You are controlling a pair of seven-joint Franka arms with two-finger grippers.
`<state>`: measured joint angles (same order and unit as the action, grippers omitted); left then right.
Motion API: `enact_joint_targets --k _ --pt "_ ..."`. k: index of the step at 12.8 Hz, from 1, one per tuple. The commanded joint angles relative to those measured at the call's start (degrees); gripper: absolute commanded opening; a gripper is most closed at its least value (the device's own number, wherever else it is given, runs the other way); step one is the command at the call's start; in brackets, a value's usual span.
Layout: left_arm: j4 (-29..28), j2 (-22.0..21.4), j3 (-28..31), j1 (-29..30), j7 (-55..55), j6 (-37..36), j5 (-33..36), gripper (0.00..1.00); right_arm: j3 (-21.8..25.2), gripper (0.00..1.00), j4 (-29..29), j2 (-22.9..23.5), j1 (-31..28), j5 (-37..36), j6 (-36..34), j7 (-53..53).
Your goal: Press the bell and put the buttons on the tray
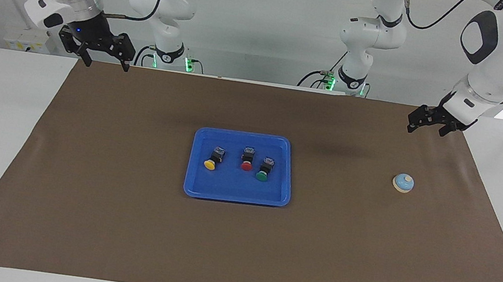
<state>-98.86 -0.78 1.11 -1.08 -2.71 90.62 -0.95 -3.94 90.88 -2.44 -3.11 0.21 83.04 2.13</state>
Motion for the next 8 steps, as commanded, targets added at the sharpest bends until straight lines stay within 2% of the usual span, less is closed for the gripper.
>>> enact_joint_targets --k 1,3,8 --pt "1.1 0.7 0.2 -0.2 0.2 2.3 0.7 1.00 -0.1 1.00 1.1 -1.1 -0.7 0.8 -0.2 -1.4" --pt "1.1 0.7 0.2 -0.2 0.1 3.9 0.7 1.00 -0.1 1.00 1.1 -1.1 -0.7 0.8 -0.2 -1.4" --pt "3.3 0.7 0.1 -0.6 0.1 0.4 0.7 1.00 -0.2 1.00 1.1 -1.1 -0.7 0.8 -0.2 -1.4"
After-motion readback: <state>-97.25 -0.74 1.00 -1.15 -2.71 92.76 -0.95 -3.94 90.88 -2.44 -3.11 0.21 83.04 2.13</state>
